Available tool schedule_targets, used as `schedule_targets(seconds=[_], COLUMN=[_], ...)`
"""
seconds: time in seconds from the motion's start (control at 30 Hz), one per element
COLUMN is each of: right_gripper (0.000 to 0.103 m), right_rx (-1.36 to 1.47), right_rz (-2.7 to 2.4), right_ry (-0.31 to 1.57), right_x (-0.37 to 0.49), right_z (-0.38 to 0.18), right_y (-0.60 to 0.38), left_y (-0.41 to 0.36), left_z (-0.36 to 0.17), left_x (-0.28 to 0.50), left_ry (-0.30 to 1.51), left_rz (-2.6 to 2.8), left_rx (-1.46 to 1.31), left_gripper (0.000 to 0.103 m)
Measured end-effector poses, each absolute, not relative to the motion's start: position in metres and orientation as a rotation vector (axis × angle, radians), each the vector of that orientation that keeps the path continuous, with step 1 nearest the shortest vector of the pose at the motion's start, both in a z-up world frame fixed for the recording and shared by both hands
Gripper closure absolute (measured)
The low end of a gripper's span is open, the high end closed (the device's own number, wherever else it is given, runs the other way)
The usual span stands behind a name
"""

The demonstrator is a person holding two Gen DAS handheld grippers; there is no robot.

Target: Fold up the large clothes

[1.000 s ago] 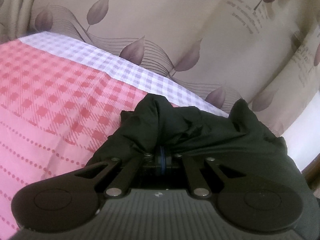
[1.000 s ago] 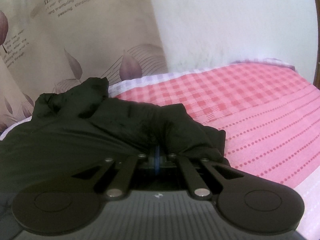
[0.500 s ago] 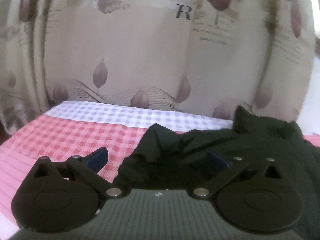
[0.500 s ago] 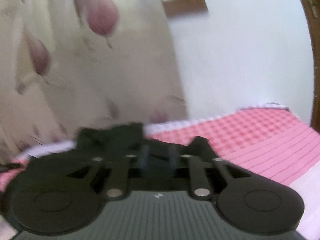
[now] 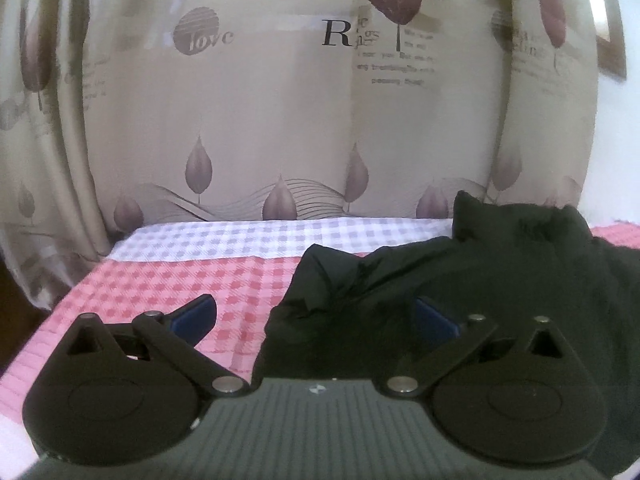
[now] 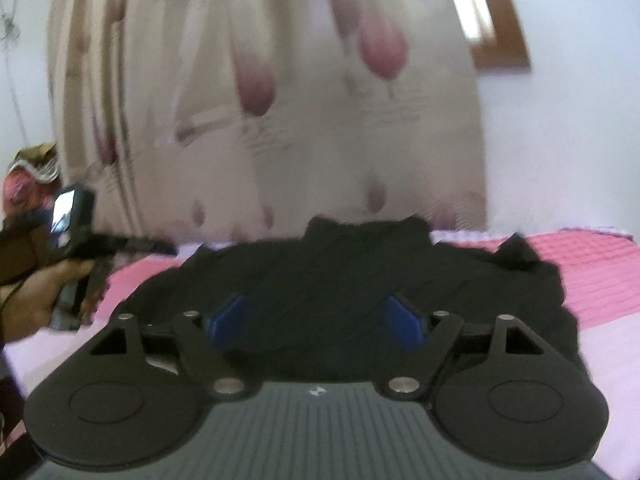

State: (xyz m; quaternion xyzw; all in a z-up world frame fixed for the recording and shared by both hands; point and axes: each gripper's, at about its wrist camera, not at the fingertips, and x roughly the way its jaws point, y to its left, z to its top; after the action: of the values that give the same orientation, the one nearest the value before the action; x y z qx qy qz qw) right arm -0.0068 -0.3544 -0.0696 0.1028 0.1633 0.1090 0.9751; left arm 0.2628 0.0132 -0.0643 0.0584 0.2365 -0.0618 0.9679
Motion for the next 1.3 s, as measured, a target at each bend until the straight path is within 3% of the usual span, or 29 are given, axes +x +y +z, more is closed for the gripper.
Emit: schedule_targets(seconds=[0.13,0.37,1.1,1.3], right_gripper=[0.023,0.005,0.005,0.005], right_rx=[0.186,0.178,0.268,0.282], right_rz=[0.225,0.203,0.211,0.217], right_ry=[0.331,0.316,0.414,0.424], right_x=[-0.014,-0.019,0.004,0.007], right_z=[-0.077,-0.082,-0.101,-0.105], right_y=[-0.34,-0.33,-0.325,-0.323], left_y=[0.016,0.025,0.051,0.083], left_z=[-0.064,-0.069,-0.095,-0.106], left_x=[0.262,0.269,0.304,0.328], left_ry=[0.47,0.482,0.556,0.673], left_rz=[-0.121,-0.117,-0.256,-0.472], left_rx=[0.151,0.166,0.182,-0.036], left_gripper=[0.0,0.0,0.0,0.011])
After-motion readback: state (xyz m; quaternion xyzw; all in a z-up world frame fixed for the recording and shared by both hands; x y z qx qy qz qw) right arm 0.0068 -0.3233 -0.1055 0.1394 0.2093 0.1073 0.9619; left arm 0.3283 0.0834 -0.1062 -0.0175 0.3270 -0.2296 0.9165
